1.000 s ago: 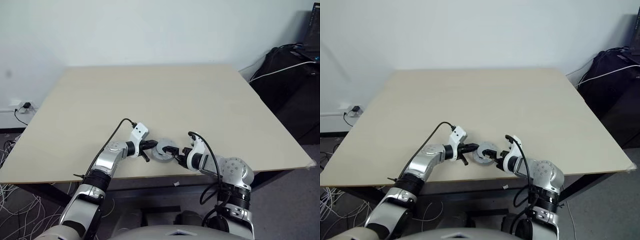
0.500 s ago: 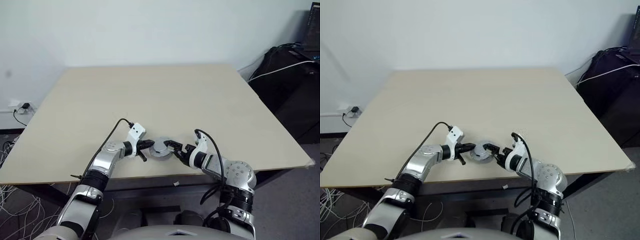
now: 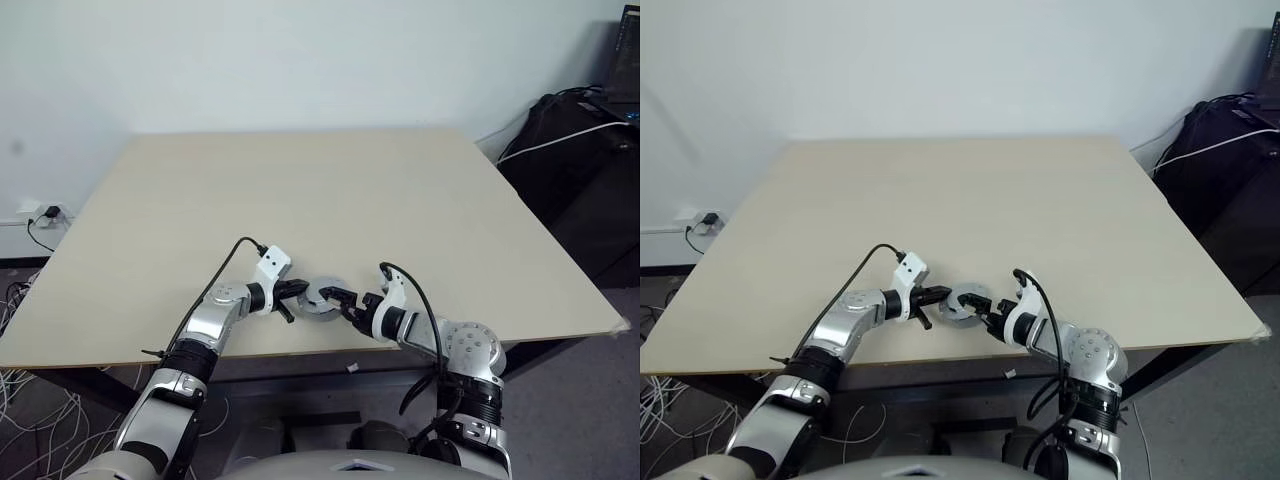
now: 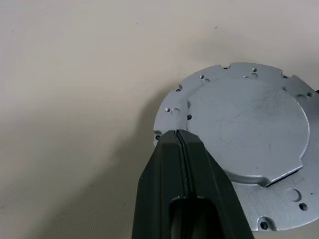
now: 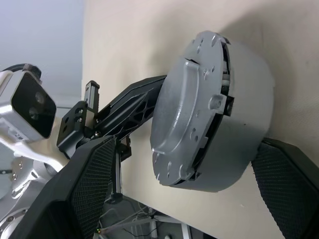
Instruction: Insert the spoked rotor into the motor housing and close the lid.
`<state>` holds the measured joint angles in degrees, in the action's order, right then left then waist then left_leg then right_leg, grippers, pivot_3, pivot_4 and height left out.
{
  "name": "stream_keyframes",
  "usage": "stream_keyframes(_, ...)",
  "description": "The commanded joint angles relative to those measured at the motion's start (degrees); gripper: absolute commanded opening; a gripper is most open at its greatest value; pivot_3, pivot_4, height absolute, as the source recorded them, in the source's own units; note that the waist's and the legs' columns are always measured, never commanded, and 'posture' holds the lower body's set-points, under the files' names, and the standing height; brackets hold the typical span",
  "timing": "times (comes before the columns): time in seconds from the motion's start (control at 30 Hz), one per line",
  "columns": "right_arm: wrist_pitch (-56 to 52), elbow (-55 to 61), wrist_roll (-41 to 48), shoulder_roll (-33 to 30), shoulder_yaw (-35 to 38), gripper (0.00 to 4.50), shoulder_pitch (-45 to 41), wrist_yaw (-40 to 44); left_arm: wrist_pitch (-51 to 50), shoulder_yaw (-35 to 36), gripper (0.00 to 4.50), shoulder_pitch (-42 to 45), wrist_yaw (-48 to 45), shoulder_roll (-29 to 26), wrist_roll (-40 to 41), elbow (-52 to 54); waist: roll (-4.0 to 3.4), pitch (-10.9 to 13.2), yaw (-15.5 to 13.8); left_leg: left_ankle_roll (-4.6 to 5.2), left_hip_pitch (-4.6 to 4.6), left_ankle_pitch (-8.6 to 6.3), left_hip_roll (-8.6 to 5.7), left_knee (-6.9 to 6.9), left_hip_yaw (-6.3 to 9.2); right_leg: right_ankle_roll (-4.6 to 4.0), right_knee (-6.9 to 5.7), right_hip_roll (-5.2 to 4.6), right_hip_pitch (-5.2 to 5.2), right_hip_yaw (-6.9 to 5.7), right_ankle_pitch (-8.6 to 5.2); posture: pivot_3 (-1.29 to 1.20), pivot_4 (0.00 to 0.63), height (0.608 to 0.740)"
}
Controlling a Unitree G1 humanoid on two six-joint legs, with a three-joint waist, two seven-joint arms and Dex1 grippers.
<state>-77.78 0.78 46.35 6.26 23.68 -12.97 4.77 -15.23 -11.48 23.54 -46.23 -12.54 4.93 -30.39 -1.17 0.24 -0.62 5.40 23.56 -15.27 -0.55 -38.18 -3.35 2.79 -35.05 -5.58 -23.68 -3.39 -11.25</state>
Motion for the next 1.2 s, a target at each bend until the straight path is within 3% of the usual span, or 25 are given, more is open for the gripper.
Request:
stream_keyframes(0.03,1.95,0.03,2.68,8.44,-2.26,4.46,1.14,-0.02,-0.62,-0.95,0.00,-0.59,0.12,0.06,-1.10,-1.81,-0.01,0.00,0.02,0.00,0.00,0.00,0.00,0.00,0.00,0.00,0.00,0.00,0.00,0.00,0.00,0.00,0.000,0.740)
stream_keyframes(0.23,2.36,-0.46,3.62,8.72,-3.24,4.46,1.38,-0.90,-0.07,-1.09,0.00,-0.29,0.09,0.28,-1.16,-2.32,-0.01,-0.01,0.03,-0.01,-0.01,0.00,0.01,-0.01,0.00,0.00,-0.02,-0.02,0.00,0.02,0.00,0.00,0.000,0.740)
stream_keyframes(0.33,2.34,-0.60,4.12,8.54,-3.27,3.85,1.48,-1.18,0.15,-1.09,0.00,-0.17,0.13,0.41,-1.17,-2.56,-0.01,-0.01,0.05,-0.01,-0.01,0.01,0.02,-0.01,0.00,0.00,-0.03,-0.02,0.00,0.02,0.00,0.00,0.000,0.740)
stream_keyframes(0.6,1.86,-0.23,5.56,8.16,-3.04,1.47,1.96,-2.41,0.66,-0.93,0.00,-0.10,0.25,0.82,-1.29,-3.24,-0.05,-0.06,0.50,-0.01,-0.05,0.01,0.04,-0.02,0.00,0.00,-0.05,-0.03,0.04,0.03,0.01,0.00,0.000,0.740)
stream_keyframes(1.2,0.06,0.60,9.73,7.99,-3.13,1.43,3.19,-5.47,2.03,-0.35,0.00,-0.27,1.18,1.26,-1.24,-4.13,-0.05,-0.06,0.59,-0.01,-0.03,0.01,0.02,-0.02,0.00,0.00,-0.03,0.00,0.03,0.03,0.01,0.00,0.000,0.740)
